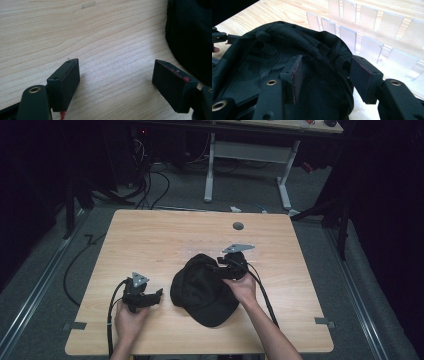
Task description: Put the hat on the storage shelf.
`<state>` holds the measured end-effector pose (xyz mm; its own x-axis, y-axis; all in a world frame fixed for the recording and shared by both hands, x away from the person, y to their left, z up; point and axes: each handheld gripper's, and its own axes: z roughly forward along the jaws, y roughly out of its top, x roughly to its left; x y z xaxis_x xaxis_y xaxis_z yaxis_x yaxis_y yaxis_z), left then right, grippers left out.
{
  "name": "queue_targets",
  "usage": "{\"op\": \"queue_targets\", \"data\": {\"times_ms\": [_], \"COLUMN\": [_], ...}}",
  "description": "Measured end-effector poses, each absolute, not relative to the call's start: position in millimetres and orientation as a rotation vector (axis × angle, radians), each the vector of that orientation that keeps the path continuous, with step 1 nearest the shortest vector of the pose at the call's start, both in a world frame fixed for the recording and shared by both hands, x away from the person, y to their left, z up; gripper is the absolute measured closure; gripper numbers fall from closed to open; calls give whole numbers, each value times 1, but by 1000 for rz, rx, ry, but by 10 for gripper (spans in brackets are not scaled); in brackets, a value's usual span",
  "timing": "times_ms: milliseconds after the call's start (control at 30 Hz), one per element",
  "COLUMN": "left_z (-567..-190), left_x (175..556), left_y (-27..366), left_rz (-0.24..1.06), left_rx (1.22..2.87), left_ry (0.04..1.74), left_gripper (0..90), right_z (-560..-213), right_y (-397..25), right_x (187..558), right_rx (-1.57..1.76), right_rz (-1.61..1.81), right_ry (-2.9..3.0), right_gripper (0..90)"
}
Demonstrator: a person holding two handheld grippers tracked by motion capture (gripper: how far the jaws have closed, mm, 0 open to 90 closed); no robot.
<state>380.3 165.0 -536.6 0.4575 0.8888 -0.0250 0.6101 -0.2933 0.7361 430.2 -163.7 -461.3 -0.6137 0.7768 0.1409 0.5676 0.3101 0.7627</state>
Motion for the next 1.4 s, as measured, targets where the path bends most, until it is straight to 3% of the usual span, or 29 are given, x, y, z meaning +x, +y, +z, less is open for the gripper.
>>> {"op": "queue_targets", "data": {"times_ms": [367, 1400], "left_z": [-537, -537], "left_x": [380, 380], "left_y": [165, 165], "left_rz": [514, 519], "left_rx": [2016, 2023], "left_ry": [1247, 1245], "left_gripper": [224, 223], "right_z": [-470, -478], "right_y": [-154, -158], "right_x": [442, 441], "right_rx": [1198, 942], "right_rz": [1161, 1140], "right_ry": [2361, 2501], "right_gripper": [511, 822]}}
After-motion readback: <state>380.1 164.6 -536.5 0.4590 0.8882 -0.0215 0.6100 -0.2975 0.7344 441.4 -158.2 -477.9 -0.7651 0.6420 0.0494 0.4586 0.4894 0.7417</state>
